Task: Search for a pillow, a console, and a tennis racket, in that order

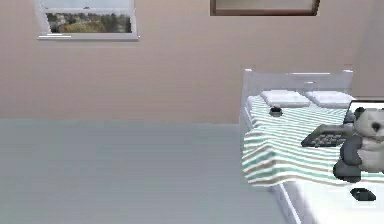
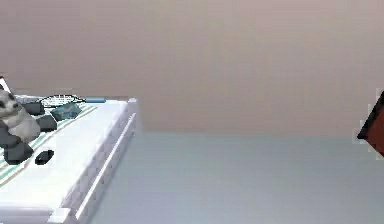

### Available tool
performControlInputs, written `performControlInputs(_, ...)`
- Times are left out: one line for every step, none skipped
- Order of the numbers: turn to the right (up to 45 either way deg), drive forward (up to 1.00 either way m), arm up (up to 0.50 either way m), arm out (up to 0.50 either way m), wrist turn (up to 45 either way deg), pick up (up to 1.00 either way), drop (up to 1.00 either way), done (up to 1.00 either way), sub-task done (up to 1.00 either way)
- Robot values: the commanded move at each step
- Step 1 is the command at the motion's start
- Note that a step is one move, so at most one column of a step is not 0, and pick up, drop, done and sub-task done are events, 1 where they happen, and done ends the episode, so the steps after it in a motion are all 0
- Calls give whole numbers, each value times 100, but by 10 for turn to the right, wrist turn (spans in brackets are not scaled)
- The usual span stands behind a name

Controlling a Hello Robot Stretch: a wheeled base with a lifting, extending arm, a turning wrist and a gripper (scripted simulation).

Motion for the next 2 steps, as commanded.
performControlInputs(0,100,0,0,0,0,0,0,0)
performControlInputs(30,0,0,0,0,0,0,0,0)
